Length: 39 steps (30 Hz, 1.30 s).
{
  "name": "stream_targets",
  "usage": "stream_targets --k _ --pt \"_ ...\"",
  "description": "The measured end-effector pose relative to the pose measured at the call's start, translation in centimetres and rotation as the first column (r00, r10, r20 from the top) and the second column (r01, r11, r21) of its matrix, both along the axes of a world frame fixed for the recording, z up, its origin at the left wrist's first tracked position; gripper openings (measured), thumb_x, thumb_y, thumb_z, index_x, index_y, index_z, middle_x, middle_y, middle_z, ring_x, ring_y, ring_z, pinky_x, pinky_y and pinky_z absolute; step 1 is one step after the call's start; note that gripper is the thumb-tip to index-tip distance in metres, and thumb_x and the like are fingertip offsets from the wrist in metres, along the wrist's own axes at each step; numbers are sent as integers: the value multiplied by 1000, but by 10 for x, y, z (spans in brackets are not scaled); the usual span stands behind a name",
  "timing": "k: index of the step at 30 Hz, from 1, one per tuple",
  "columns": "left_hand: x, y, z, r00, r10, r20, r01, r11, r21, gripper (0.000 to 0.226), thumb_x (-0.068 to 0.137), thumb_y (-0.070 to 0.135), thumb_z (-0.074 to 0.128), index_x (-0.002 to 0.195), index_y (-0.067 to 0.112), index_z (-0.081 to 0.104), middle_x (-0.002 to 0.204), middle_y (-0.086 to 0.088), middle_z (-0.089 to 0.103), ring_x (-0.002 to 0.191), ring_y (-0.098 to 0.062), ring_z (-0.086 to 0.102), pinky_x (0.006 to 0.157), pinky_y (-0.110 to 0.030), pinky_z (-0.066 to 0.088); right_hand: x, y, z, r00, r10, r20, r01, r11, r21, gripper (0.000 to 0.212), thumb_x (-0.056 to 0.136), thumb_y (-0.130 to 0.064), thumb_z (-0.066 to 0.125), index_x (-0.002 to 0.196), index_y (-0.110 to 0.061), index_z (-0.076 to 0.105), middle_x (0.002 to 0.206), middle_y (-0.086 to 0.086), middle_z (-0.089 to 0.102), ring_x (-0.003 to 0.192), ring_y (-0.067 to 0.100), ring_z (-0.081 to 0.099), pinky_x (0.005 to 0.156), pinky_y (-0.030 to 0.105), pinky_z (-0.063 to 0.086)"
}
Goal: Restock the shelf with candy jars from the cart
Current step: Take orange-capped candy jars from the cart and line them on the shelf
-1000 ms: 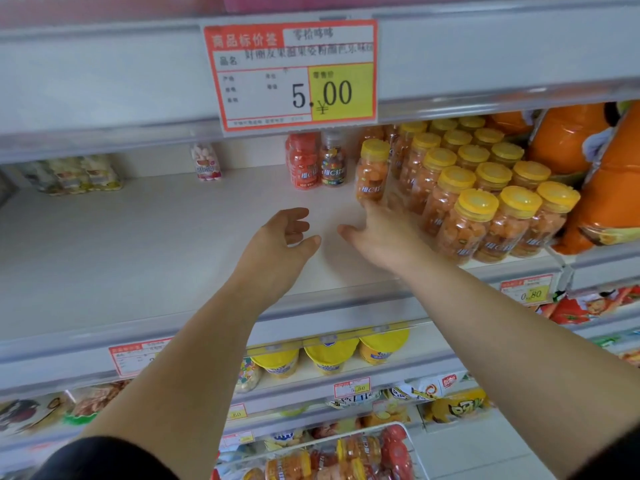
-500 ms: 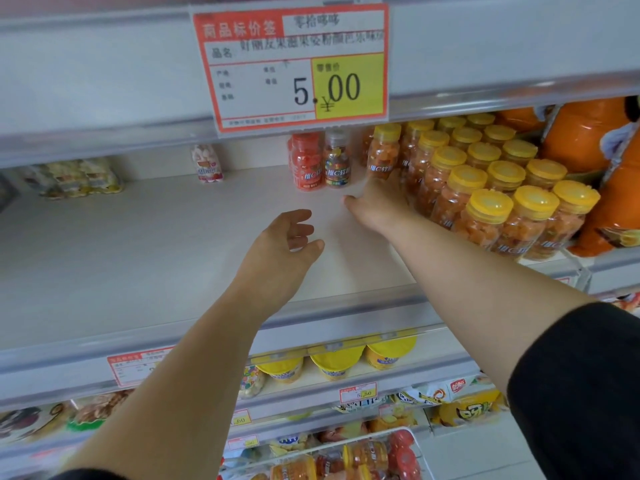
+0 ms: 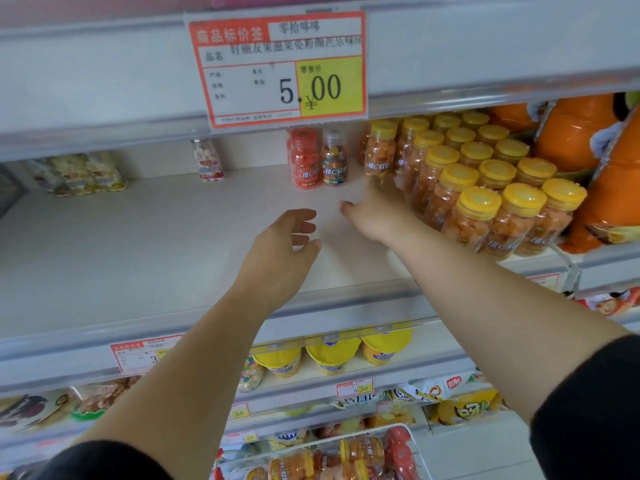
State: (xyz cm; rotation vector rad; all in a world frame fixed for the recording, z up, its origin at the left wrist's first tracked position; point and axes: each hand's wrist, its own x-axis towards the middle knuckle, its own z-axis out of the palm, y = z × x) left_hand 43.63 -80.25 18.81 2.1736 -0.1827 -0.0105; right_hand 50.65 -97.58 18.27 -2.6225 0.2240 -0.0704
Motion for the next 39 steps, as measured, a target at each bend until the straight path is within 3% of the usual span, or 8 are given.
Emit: stream_targets --k 7,11,16,19,21,28,32,39 --pt "-56 -10 10 926 53 375 -30 997 -68 33 94 -1 52 114 20 68 107 6 68 93 -1 62 78 -7 45 -135 12 23 894 271 357 -310 949 55 31 93 -25 63 123 -19 64 122 -2 65 117 20 54 97 31 41" --pt "-124 -2 -9 893 79 443 -48 995 -82 28 94 1 53 112 14 69 101 8 65 95 0 63 83 -10 48 -201 15 -6 825 431 365 -503 855 126 19 91 -19 61 109 -19 69 101 -9 70 94 10 62 82 29 50" --pt "-214 18 -86 968 201 148 -200 980 -20 24 99 10 55 114 21 68 103 15 65 93 7 59 76 -5 43 -261 3 -89 820 572 28 -564 798 214 17 92 -20 65 107 -24 71 95 -13 70 86 5 63 79 32 53" --pt "-259 26 -153 961 263 -81 -260 964 48 24 97 13 57 115 23 69 106 15 66 92 2 61 79 -15 50 -286 -9 -147 784 585 -205 -542 808 231 16 91 -28 65 106 -31 70 89 -22 67 81 5 66 77 36 55" --pt "-285 29 -191 933 286 -219 -273 958 85 22 95 17 60 115 25 68 108 13 66 94 -5 64 85 -29 54 -298 -16 -180 749 579 -323 -532 816 227 16 91 -32 65 106 -32 69 92 -22 67 79 5 66 75 37 56" --pt "-359 52 -295 744 267 -612 -41 933 358 45 96 29 58 140 29 50 143 -3 48 120 -21 55 99 -34 46 -328 -13 -277 570 498 -654 -455 853 254 30 92 -31 64 121 -22 63 106 -7 65 97 12 63 90 34 53" --pt "-371 59 -337 708 199 -678 207 859 468 63 98 27 56 152 34 24 155 -6 26 136 -32 40 102 -45 49 -346 4 -329 509 463 -726 -411 871 267 35 92 -30 65 125 -22 60 114 -3 65 98 16 64 86 33 54" --pt "-362 52 -398 740 34 -672 412 766 493 85 86 5 65 146 43 19 160 -1 1 146 -41 22 82 -45 59 -367 24 -383 455 462 -762 -444 859 256 41 92 -34 63 132 -26 56 110 -10 62 94 10 59 74 25 45"
